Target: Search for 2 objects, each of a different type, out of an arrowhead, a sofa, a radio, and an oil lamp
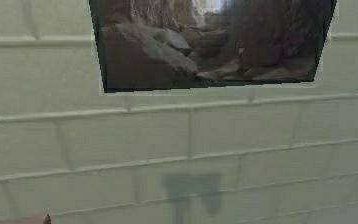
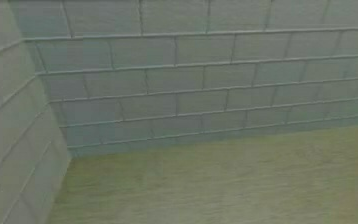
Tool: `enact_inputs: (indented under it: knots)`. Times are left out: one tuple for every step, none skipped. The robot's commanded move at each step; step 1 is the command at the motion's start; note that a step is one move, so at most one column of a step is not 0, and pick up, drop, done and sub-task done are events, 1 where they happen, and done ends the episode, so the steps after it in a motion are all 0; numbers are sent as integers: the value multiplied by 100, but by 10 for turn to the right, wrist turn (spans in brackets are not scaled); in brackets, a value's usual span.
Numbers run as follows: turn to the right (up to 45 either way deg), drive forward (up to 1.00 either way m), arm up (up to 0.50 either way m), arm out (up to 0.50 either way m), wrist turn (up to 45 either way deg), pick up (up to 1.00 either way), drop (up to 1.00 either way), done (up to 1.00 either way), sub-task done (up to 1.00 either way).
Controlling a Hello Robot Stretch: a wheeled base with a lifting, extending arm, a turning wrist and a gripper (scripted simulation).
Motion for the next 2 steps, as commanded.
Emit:
enact_inputs:
  knots:
    - [-450, 0, 0, 0, 0, 0, 0, 0, 0]
    - [-150, 0, 0, 0, 0, 0, 0, 0, 0]
